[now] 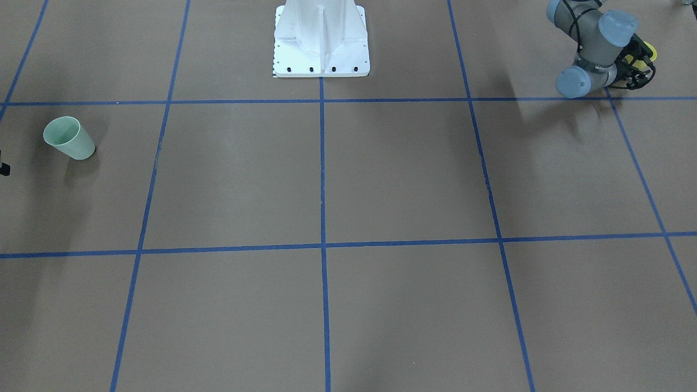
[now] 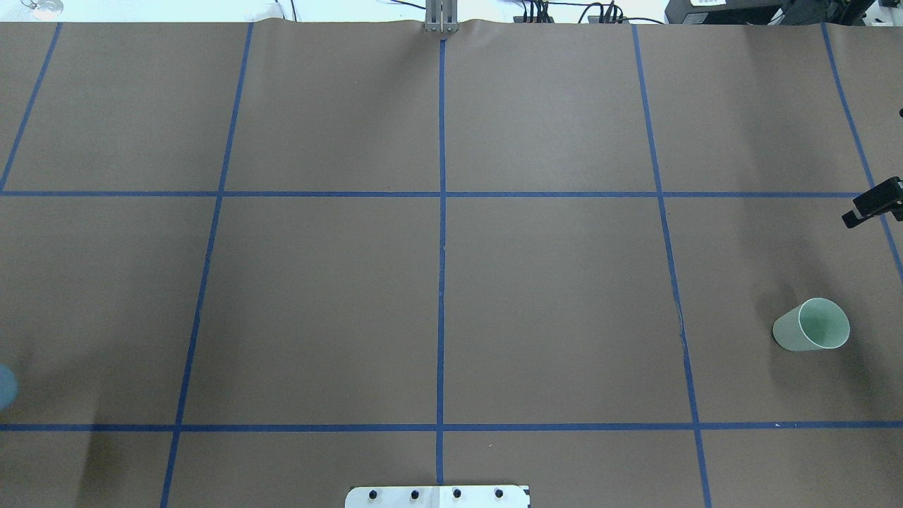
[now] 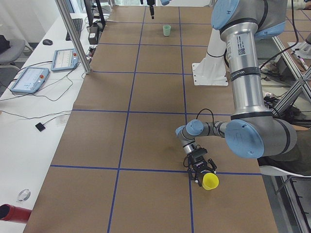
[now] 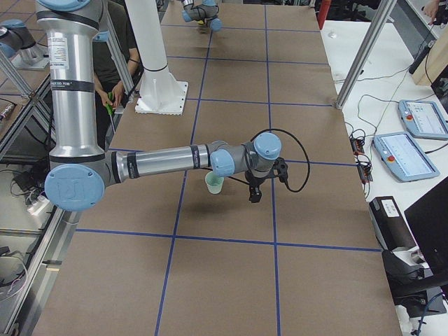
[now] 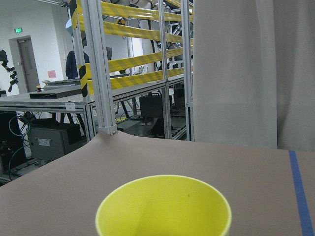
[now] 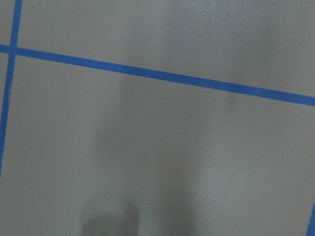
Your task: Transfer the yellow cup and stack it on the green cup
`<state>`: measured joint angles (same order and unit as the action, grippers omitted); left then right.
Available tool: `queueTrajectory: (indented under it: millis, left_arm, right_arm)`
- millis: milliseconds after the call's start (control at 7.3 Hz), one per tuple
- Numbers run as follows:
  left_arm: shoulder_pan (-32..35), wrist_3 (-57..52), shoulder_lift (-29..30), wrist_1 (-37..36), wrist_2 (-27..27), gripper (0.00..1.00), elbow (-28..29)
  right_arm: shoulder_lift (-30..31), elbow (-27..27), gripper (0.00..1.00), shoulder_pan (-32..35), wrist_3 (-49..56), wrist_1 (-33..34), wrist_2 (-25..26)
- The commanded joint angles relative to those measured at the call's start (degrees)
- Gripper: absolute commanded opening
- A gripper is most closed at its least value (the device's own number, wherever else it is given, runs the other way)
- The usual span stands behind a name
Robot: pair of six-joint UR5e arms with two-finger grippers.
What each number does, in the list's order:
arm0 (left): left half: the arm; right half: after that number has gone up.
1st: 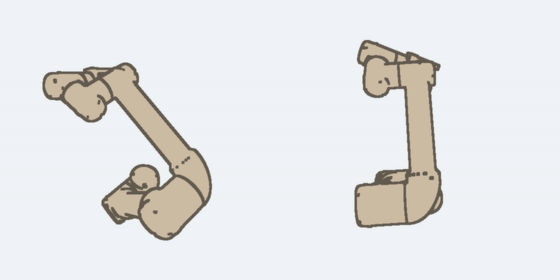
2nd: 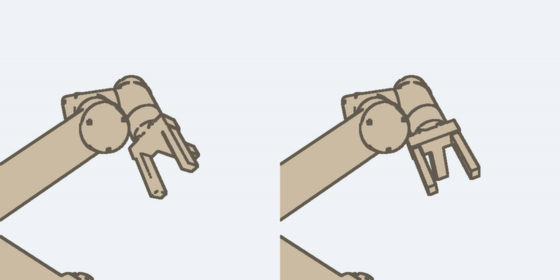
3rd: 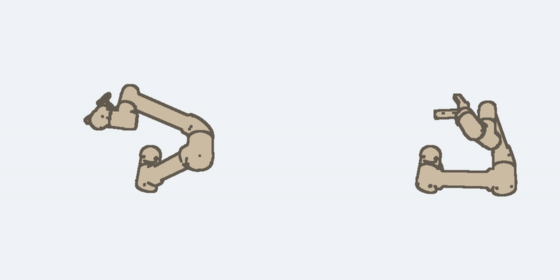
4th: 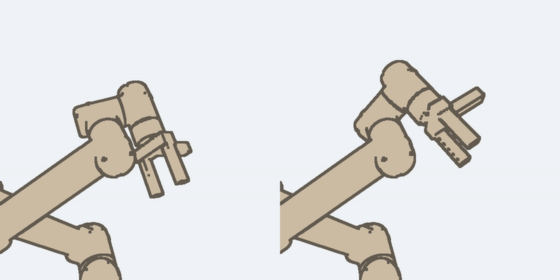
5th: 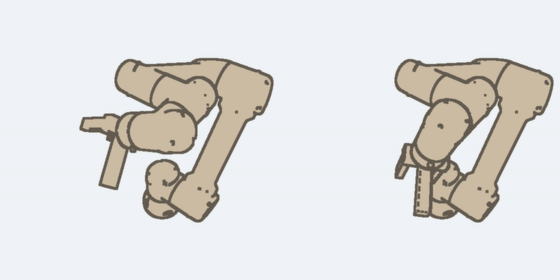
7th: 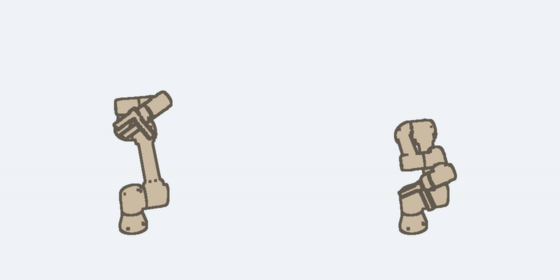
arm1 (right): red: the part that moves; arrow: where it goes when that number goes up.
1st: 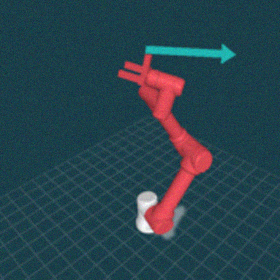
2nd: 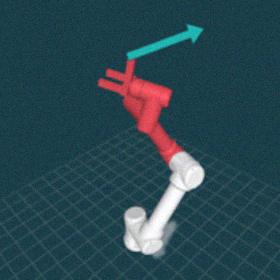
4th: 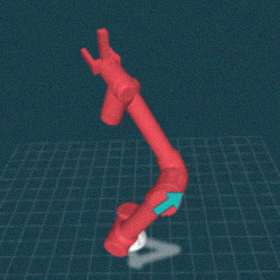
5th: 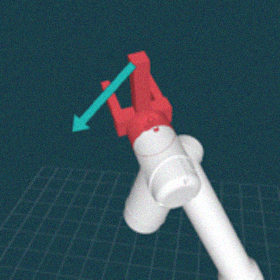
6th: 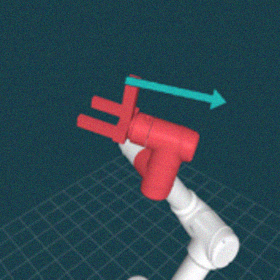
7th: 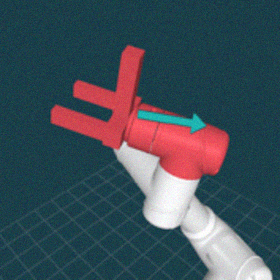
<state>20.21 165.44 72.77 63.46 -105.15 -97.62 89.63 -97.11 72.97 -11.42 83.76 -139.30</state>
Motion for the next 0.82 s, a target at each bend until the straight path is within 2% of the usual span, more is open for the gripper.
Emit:
queueTrajectory:
  millis: [0,274,411,548,685]
  left_arm:
    - [-1.0,1.3,0.0,0.3,-0.7,0.99,0.6]
    - [-2.0,1.3,-0.2,0.7,-1.0,0.98,1.0]
    - [-2.4,1.3,-0.1,1.6,-1.0,0.93,1.9]
    - [-2.7,1.4,-0.2,1.8,-1.0,0.74,2.1]
    - [-2.8,1.4,-1.0,1.9,-0.9,0.45,2.1]
  right_arm:
    - [-0.1,0.0,1.00,0.0,0.0,0.0,-0.1]
    - [0.0,0.0,1.00,0.0,-0.1,0.1,-0.2]
    - [0.1,-0.2,1.00,0.0,-0.1,0.1,-0.3]
    - [0.1,-0.2,1.00,0.0,-0.1,0.1,-0.3]
    - [0.1,-0.2,1.00,0.0,-0.1,0.1,-0.3]
